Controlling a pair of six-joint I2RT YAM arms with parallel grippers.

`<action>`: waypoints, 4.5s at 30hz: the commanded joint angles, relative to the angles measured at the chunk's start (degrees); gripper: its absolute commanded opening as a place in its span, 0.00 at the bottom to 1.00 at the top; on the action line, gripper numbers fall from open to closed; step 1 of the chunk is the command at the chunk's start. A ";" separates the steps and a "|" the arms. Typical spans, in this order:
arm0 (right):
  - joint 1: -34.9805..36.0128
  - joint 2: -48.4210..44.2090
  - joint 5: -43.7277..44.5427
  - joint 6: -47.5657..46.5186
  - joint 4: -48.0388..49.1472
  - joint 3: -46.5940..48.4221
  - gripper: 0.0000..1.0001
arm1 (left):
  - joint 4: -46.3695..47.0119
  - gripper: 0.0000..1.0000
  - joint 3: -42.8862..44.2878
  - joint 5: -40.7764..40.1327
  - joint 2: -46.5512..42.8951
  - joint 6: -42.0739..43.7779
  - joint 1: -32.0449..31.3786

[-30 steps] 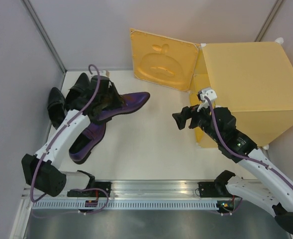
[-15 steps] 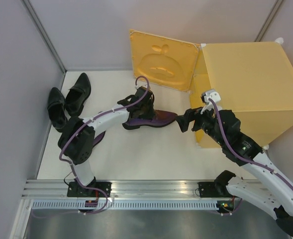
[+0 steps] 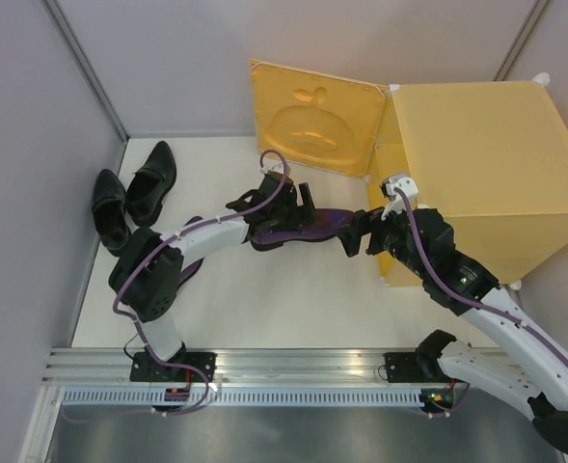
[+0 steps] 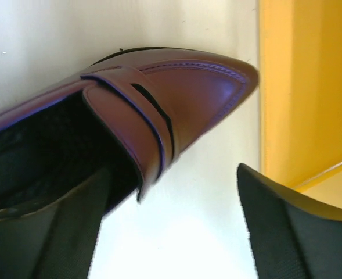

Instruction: Place and organize the shoes in the shoe cabinet

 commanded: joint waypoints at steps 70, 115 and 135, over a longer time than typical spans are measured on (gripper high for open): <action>5.89 78.08 2.68 -6.60 -9.94 63.56 0.01 | -28.80 1.00 -22.78 -6.43 -55.41 21.82 37.49; -8.61 66.75 -5.50 1.66 3.42 42.82 0.01 | -28.88 1.00 -22.95 -6.52 -55.59 21.82 37.49; -14.95 66.66 1.17 0.87 -1.24 44.31 0.52 | -28.80 1.00 -23.04 -6.34 -55.32 21.90 37.49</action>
